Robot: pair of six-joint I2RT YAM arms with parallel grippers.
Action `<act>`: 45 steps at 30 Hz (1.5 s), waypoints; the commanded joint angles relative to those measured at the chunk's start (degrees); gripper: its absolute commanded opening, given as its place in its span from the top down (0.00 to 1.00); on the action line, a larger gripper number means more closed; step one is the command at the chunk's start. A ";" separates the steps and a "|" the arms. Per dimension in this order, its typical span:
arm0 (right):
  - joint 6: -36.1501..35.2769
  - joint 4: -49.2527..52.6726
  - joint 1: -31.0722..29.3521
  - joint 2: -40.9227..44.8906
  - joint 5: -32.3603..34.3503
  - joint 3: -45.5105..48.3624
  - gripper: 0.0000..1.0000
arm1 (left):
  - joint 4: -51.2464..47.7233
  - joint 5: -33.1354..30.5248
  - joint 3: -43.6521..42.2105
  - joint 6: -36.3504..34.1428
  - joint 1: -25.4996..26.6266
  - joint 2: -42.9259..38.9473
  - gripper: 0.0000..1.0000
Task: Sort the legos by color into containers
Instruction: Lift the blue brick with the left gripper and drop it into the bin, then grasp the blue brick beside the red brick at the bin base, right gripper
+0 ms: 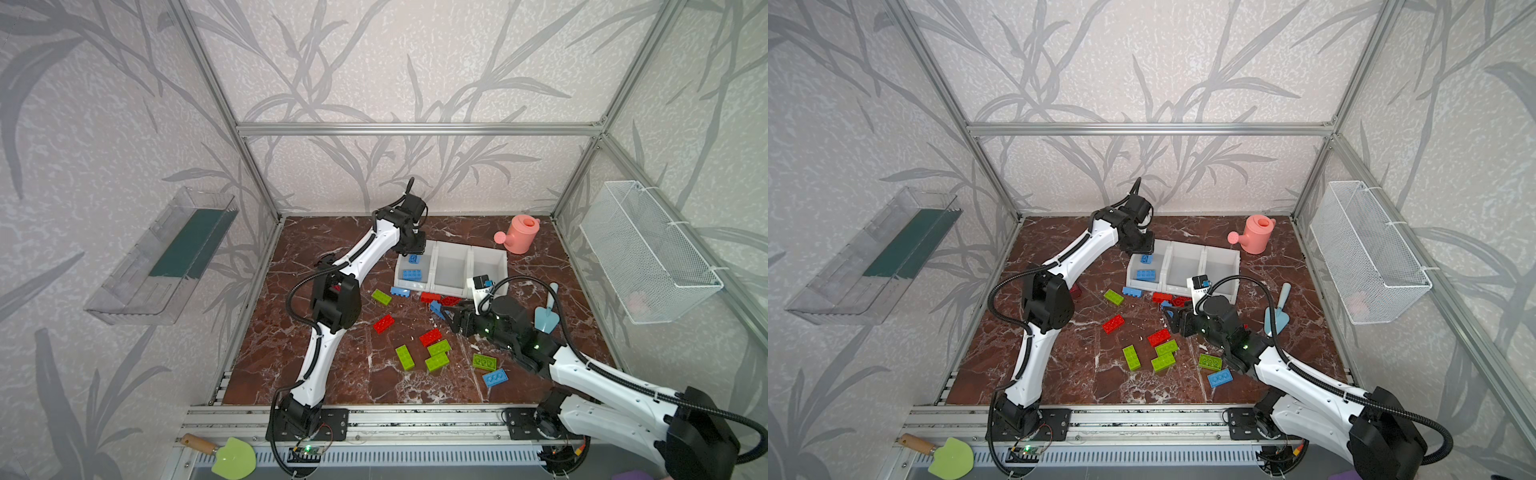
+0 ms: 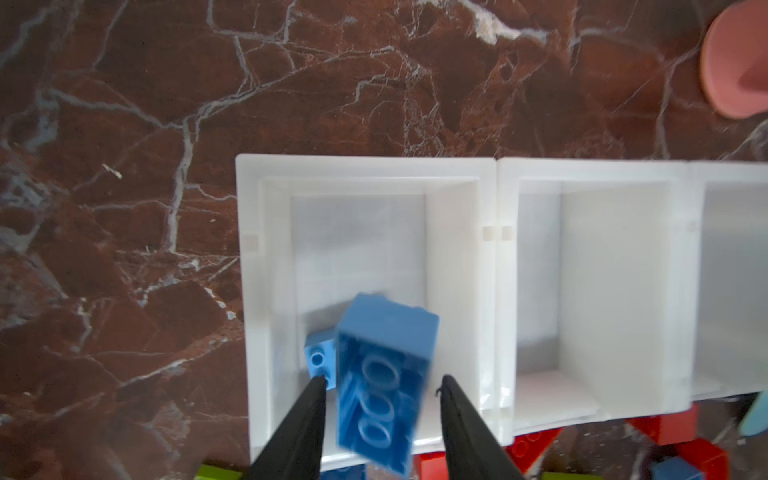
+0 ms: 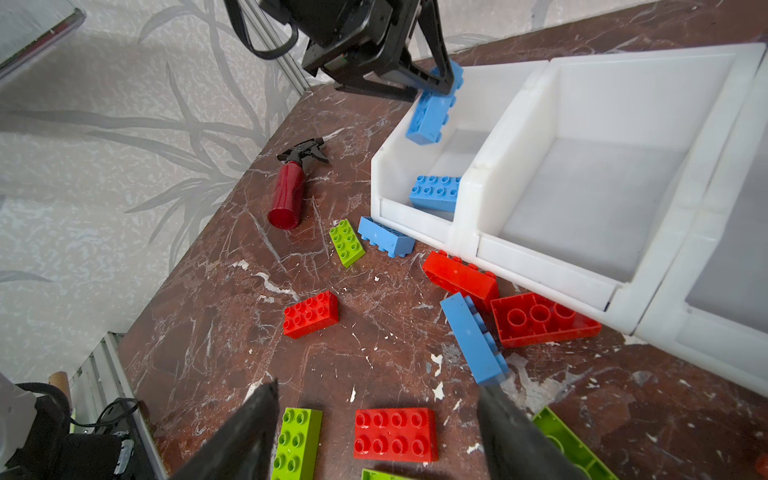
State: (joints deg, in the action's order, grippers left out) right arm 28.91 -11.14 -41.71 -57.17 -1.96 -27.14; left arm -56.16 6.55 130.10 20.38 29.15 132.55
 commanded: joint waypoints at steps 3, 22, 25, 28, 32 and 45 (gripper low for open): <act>-1.97 3.78 -0.30 0.19 1.46 -1.51 0.24 | -3.03 -0.40 1.91 -0.02 0.25 -2.25 0.28; -15.65 30.72 0.27 -21.17 2.11 -25.03 0.39 | 13.40 -7.74 -50.93 2.34 1.11 -57.45 0.24; -16.58 32.23 0.30 -26.24 2.11 -28.04 0.48 | 15.90 -9.10 -60.23 2.24 1.01 -67.24 0.24; -17.41 34.91 0.32 -30.82 2.78 -31.42 0.54 | 15.27 -9.39 -66.51 1.77 1.00 -75.55 0.24; -18.22 38.19 0.32 -35.82 5.27 -35.50 0.60 | 12.96 -10.24 -71.74 1.69 1.01 -82.97 0.24; -19.06 42.48 0.32 -46.93 6.91 -42.08 0.66 | 13.13 -11.05 -80.04 1.24 1.05 -88.93 0.24</act>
State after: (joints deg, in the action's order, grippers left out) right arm 10.52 28.80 -41.58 -103.13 3.97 -67.75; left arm -42.87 -3.51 50.28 22.48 29.95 44.25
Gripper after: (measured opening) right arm 0.337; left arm 0.763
